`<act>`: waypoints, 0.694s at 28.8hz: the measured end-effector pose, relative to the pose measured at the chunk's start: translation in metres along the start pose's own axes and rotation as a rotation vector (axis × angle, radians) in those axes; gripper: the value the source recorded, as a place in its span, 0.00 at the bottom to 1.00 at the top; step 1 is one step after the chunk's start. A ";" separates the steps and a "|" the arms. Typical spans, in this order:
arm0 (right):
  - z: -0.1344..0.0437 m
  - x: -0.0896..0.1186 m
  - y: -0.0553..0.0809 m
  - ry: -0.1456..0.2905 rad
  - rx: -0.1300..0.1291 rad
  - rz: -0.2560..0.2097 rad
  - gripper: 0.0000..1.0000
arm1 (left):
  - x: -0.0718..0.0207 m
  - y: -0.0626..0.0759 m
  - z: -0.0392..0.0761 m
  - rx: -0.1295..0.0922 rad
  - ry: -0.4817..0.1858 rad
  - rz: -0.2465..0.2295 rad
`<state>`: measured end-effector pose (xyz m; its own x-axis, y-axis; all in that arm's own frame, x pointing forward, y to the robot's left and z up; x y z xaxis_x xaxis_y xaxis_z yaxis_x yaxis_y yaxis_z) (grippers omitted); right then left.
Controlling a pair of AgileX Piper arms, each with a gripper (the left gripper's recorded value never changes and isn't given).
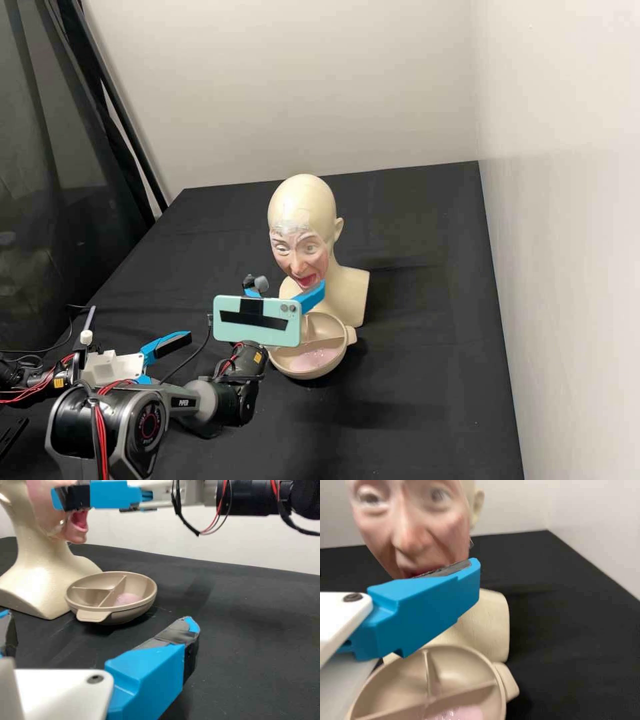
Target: Feed the grandma with a spoon
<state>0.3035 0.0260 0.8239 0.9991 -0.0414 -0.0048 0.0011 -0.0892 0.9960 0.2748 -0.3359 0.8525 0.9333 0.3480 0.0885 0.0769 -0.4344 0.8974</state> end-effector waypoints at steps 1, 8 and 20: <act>0.004 -0.002 0.000 -0.011 0.010 -0.005 1.00 | 0.0001 0.000 0.001 0.001 -0.004 -0.001; 0.017 -0.016 -0.001 -0.044 0.037 -0.029 1.00 | 0.0001 -0.001 0.003 0.003 -0.012 -0.004; 0.020 -0.027 0.001 -0.003 0.071 -0.007 0.00 | 0.0002 -0.002 0.007 0.005 -0.024 -0.007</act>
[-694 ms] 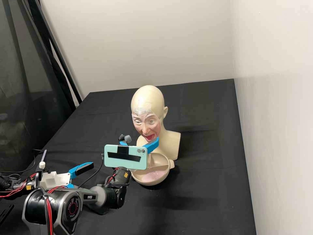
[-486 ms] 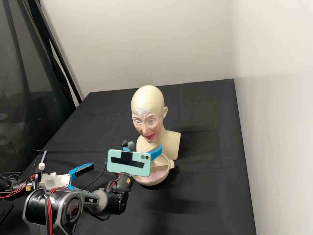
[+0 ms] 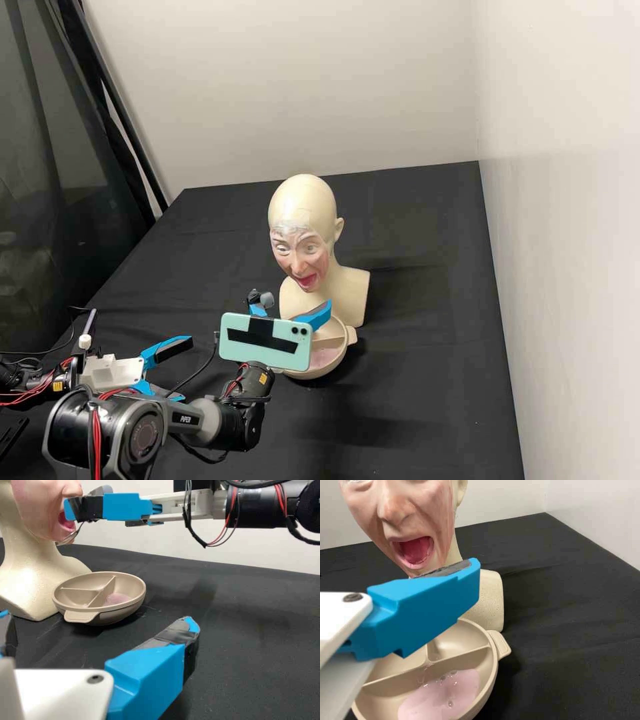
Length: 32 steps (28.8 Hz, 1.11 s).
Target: Feed the grandma with a spoon
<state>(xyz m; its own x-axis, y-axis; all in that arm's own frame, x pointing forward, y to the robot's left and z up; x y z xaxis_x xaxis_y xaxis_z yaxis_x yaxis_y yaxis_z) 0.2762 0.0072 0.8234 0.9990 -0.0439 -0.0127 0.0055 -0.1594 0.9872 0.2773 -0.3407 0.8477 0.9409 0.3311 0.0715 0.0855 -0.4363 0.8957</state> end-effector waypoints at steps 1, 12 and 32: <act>0.001 -0.001 -0.001 -0.003 0.000 -0.002 0.00 | 0.0000 0.000 0.000 0.000 0.000 0.000; 0.002 -0.002 -0.001 0.000 0.001 -0.001 0.00 | 0.0001 -0.001 0.002 0.001 -0.006 -0.002; 0.003 -0.001 -0.003 -0.006 0.002 -0.007 0.00 | 0.0003 -0.003 0.011 0.007 -0.037 -0.011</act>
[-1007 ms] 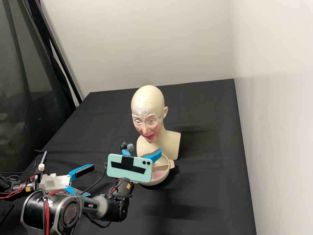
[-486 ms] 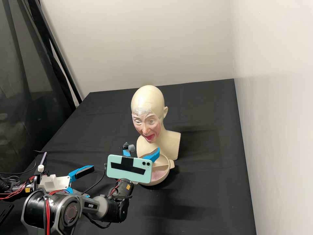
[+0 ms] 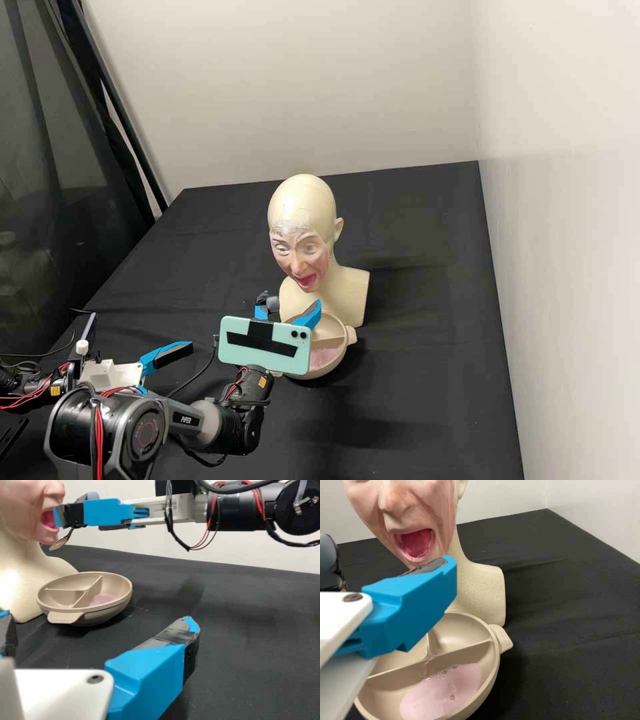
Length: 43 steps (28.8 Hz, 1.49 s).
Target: Feed the grandma with a spoon
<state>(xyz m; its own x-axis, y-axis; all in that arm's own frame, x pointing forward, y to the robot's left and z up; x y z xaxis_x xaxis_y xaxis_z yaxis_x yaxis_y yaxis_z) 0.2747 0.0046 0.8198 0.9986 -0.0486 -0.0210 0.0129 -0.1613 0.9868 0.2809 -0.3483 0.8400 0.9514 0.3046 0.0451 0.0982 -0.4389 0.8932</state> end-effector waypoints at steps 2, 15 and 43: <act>0.000 0.000 0.000 0.000 0.000 0.000 0.00 | 0.0000 0.000 0.000 0.000 0.000 0.000; 0.002 -0.002 -0.001 -0.009 0.001 -0.004 0.00 | 0.0000 0.000 0.001 0.000 -0.002 -0.001; 0.046 -0.032 0.001 -0.113 0.019 -0.003 0.00 | 0.0001 0.000 0.001 0.001 -0.004 -0.001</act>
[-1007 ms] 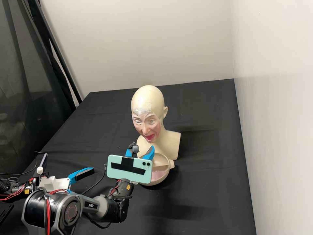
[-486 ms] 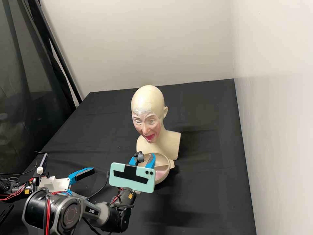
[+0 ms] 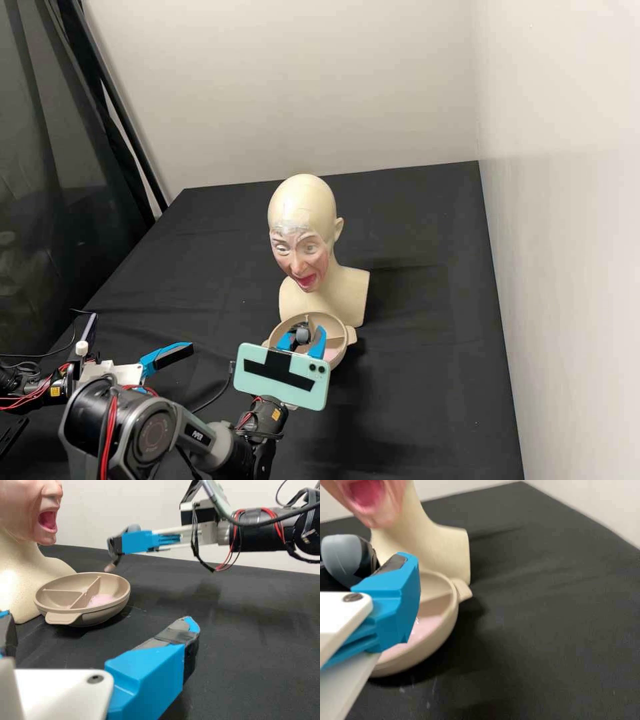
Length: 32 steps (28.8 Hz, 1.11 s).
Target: Feed the grandma with a spoon
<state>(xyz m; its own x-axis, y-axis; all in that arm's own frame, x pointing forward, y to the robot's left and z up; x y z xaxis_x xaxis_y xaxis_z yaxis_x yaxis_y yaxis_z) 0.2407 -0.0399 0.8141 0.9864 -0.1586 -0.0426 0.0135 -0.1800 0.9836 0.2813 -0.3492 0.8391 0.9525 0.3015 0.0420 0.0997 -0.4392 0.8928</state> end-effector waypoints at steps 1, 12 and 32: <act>0.003 0.001 -0.002 -0.013 0.003 -0.009 0.00 | 0.0000 0.000 0.000 0.000 -0.001 0.000; 0.019 0.014 -0.012 -0.073 -0.011 -0.052 0.00 | 0.0001 -0.001 0.003 0.002 -0.011 -0.003; 0.020 0.031 -0.025 -0.081 -0.022 -0.072 0.00 | 0.0020 -0.005 0.008 0.006 -0.029 -0.016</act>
<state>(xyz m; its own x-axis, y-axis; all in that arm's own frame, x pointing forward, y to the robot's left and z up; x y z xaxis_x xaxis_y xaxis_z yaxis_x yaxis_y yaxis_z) 0.2682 -0.0594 0.7851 0.9662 -0.2244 -0.1269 0.0889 -0.1723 0.9810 0.2852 -0.3537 0.8313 0.9588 0.2839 0.0150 0.1162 -0.4394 0.8907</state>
